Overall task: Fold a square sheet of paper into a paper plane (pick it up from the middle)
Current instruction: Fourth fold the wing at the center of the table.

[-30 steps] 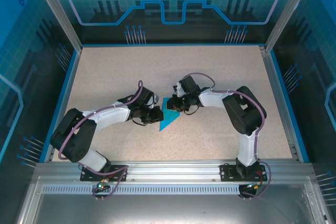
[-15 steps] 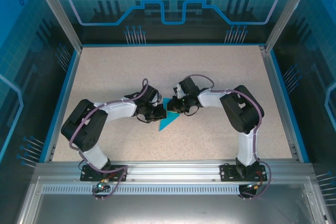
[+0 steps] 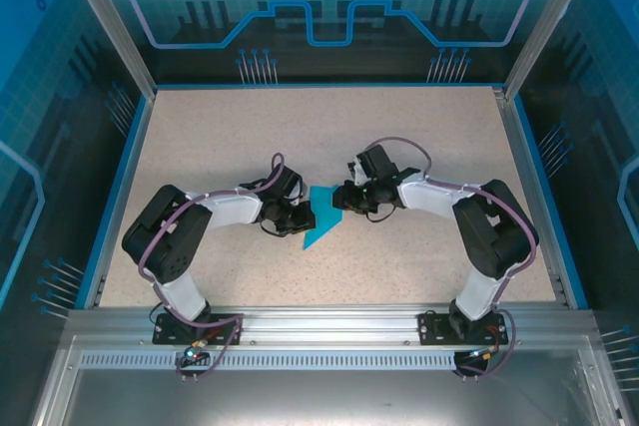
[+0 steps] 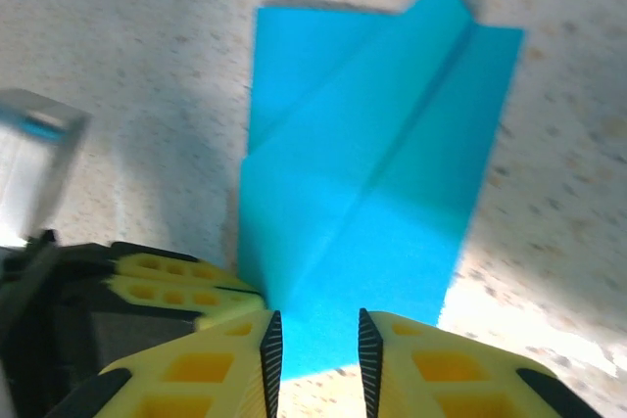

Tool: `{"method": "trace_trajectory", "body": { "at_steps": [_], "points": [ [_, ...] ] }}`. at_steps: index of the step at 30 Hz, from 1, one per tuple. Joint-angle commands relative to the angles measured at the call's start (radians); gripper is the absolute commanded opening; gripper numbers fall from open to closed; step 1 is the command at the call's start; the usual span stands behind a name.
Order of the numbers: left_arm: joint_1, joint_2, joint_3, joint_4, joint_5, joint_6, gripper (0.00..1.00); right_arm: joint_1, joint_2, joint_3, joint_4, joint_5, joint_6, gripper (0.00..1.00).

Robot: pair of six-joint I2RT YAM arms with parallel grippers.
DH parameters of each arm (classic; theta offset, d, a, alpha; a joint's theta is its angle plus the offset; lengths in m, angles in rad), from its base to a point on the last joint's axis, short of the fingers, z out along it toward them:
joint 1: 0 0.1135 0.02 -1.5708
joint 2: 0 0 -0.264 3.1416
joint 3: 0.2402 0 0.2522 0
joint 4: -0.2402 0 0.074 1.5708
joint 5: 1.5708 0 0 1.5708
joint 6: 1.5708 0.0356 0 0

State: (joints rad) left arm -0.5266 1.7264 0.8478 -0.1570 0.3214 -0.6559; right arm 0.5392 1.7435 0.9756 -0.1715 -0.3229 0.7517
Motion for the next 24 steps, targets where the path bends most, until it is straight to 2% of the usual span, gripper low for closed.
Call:
{"method": "trace_trajectory", "body": {
  "at_steps": [1, 11, 17, 20, 24],
  "points": [
    [-0.001, -0.049, -0.007, -0.009, 0.003, -0.015, 0.12, -0.007, -0.017, -0.051, -0.002, 0.011, 0.034, 0.32],
    [0.003, -0.038, 0.097, -0.097, -0.061, 0.038, 0.15, -0.007, -0.008, -0.121, 0.082, -0.014, 0.090, 0.36],
    [0.004, -0.043, 0.106, -0.104, -0.078, 0.047, 0.15, -0.007, -0.044, -0.126, 0.073, 0.011, 0.079, 0.41],
    [0.004, -0.057, 0.098, -0.085, -0.083, 0.043, 0.15, -0.002, -0.087, -0.133, 0.052, 0.044, 0.071, 0.42],
    [0.004, -0.083, 0.080, -0.060, -0.094, 0.036, 0.15, 0.020, -0.199, -0.144, 0.005, 0.137, 0.031, 0.51]
  ]
}}
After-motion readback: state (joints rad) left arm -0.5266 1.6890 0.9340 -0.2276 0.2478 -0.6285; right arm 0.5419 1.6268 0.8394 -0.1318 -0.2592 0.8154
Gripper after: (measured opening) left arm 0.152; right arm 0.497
